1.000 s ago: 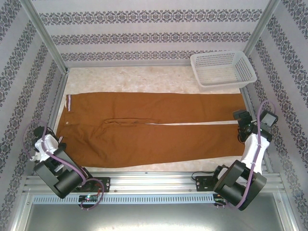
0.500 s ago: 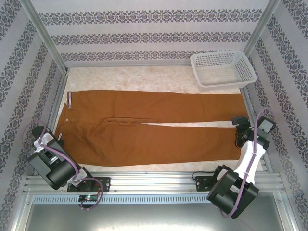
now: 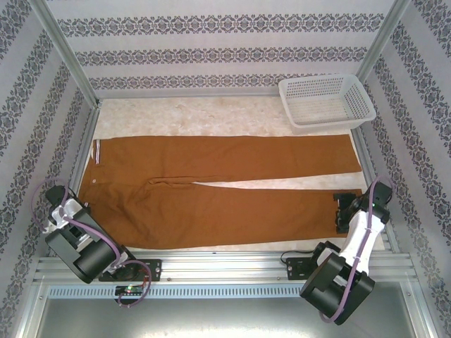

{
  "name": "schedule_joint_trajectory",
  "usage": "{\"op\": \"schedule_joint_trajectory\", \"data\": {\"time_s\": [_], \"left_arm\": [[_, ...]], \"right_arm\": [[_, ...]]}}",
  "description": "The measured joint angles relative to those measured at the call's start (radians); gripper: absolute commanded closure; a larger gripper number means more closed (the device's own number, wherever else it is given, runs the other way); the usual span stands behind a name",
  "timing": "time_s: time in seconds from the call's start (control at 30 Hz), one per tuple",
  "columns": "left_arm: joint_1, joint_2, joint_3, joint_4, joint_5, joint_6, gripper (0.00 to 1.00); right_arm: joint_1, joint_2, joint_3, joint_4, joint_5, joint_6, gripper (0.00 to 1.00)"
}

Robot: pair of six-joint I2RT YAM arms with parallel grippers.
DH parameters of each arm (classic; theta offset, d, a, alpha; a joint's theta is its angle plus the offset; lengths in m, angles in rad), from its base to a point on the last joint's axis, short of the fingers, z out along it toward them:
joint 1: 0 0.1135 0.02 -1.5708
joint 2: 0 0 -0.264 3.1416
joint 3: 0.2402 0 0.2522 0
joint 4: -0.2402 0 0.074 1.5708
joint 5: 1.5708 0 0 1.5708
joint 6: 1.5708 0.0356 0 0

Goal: Roll up the long pants

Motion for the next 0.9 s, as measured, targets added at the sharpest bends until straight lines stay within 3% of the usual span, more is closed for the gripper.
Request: {"op": "schedule_joint_trajectory", "data": {"time_s": [0.17, 0.57, 0.67, 0.8, 0.9], "left_arm": [[0.0, -0.01, -0.002, 0.0, 0.023, -0.006, 1.0], [0.0, -0.092, -0.035, 0.007, 0.071, -0.052, 1.0], [0.0, -0.1, -0.035, 0.006, 0.075, -0.057, 1.0], [0.0, -0.1, -0.032, 0.0, 0.075, -0.057, 1.0], [0.0, -0.107, -0.032, -0.003, 0.076, -0.057, 1.0]], "right_arm": [[0.0, 0.0, 0.018, -0.114, 0.065, 0.009, 0.23], [0.0, 0.1, -0.05, -0.105, 0.132, 0.018, 0.26], [0.0, 0.146, -0.054, -0.074, 0.162, 0.011, 0.34], [0.0, 0.208, -0.052, -0.028, 0.191, -0.01, 0.63], [0.001, 0.247, -0.035, -0.051, 0.211, -0.016, 0.62]]}}
